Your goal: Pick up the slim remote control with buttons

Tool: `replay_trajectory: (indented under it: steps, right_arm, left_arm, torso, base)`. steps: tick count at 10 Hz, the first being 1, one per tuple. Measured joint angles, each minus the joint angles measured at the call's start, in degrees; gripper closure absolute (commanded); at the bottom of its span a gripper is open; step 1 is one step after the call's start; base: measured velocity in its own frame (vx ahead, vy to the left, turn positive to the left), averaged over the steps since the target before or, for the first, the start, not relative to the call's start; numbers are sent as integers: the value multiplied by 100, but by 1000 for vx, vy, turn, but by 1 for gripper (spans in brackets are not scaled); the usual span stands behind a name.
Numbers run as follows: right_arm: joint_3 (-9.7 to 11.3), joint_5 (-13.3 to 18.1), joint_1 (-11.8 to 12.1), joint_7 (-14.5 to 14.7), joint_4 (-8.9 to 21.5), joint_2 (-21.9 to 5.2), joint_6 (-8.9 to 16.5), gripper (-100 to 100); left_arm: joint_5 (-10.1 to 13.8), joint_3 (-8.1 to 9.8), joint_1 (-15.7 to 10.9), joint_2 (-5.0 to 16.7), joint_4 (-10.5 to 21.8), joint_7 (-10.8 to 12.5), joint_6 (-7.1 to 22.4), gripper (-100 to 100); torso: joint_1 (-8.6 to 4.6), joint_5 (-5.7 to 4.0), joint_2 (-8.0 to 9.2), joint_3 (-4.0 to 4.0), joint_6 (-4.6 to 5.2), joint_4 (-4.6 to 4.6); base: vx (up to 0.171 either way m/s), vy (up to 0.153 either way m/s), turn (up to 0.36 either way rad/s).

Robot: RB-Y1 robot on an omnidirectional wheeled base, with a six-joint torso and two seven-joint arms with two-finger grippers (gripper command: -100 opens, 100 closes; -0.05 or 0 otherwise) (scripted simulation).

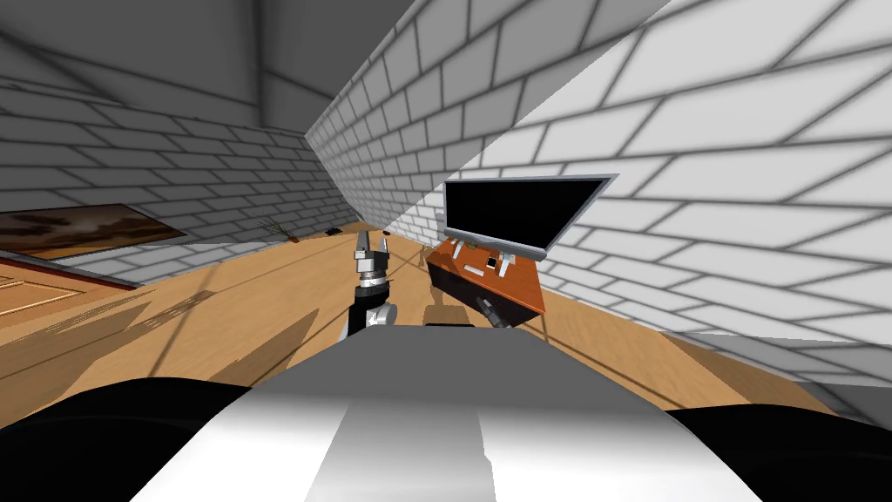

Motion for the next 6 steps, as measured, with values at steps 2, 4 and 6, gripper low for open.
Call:
replay_trajectory:
  steps: [2,4,6]
  right_arm:
    - [125,117,-81,87,458,-122,-44,-100]
    - [181,167,-57,98,612,-242,27,-100]
    - [294,277,-90,162,917,-374,20,-100]
  left_arm:
    - [0,0,0,0,0,0,0,0]
    - [0,1,1,0,0,0,0,0]
    - [0,0,1,0,0,0,0,0]
  torso:
    - [2,0,-5,-3,0,-1]
    - [-4,0,-2,-1,4,0]
    - [-1,0,-7,-4,3,-1]
  base:
    - [25,32,167]
    - [23,18,100]
    - [23,18,76]
